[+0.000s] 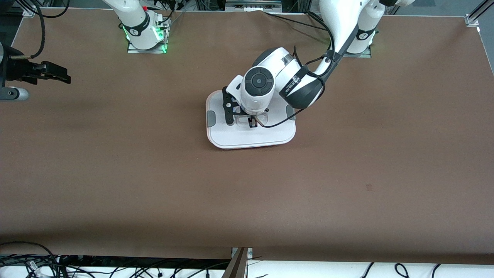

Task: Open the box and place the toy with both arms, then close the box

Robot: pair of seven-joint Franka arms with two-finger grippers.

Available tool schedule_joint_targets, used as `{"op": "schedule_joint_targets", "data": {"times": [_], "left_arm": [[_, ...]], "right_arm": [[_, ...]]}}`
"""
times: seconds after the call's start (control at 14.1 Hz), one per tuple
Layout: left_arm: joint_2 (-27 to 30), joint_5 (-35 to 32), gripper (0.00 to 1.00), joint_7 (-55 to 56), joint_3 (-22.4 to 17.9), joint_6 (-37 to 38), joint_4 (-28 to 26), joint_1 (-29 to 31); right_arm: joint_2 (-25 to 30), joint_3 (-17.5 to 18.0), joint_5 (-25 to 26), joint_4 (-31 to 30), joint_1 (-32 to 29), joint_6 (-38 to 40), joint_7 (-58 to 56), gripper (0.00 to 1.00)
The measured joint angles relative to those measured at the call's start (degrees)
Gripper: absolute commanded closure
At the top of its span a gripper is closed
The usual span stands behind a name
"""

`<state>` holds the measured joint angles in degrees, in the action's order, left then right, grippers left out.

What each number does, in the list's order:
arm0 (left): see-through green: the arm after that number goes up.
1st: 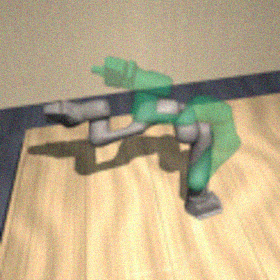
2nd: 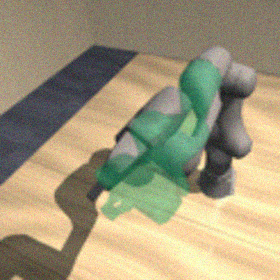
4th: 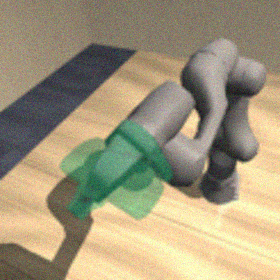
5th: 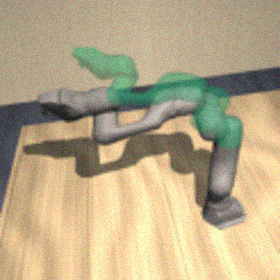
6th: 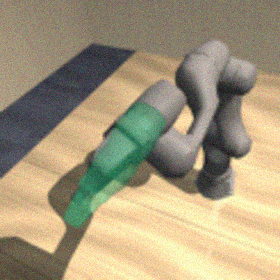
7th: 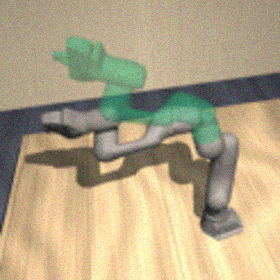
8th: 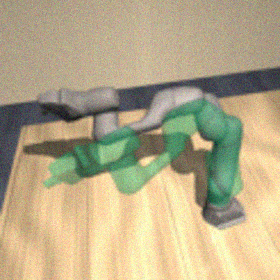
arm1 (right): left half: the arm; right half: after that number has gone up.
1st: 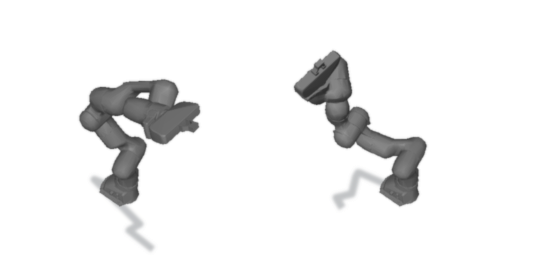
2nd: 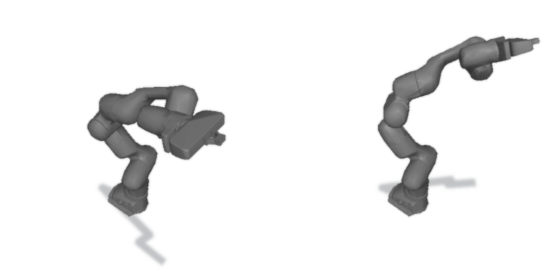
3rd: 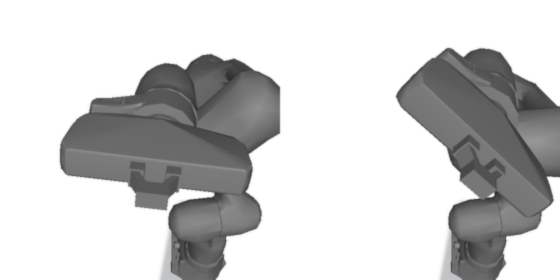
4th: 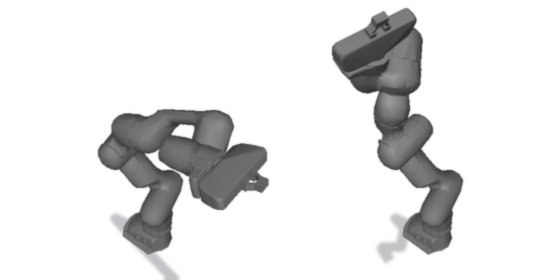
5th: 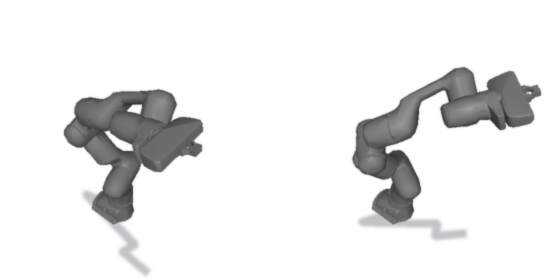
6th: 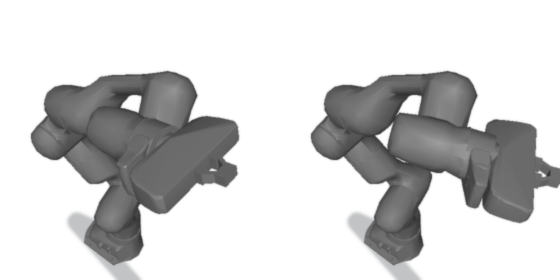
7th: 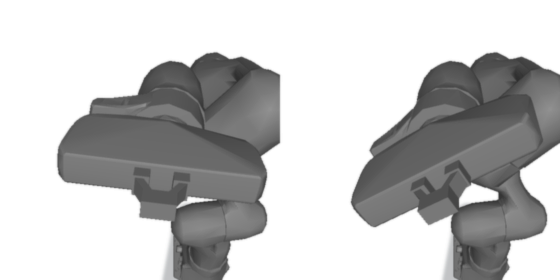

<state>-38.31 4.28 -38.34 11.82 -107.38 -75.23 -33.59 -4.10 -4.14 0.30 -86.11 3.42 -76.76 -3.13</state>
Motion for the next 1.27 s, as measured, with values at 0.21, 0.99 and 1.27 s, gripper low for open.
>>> {"op": "schedule_joint_targets", "data": {"times": [0.21, 0.99, 1.27], "left_arm": [[0.0, 0.0, 1.0, 1.3, 0.1, 0.0, 0.0, -0.6], [-0.3, 0.0, 1.0, 1.9, 0.1, -0.7, -0.4, -1.0], [-0.3, 0.0, 0.0, 3.3, 0.0, 0.0, -0.6, -1.0]], "right_arm": [[-0.5, -0.1, 0.0, 0.0, 0.0, -0.2, 0.0, 0.0], [-1.1, -0.3, 0.0, 0.0, -0.1, -0.5, 0.0, 0.0], [-1.2, -0.5, 0.0, 0.0, -0.3, -0.5, 0.0, 0.0]]}}
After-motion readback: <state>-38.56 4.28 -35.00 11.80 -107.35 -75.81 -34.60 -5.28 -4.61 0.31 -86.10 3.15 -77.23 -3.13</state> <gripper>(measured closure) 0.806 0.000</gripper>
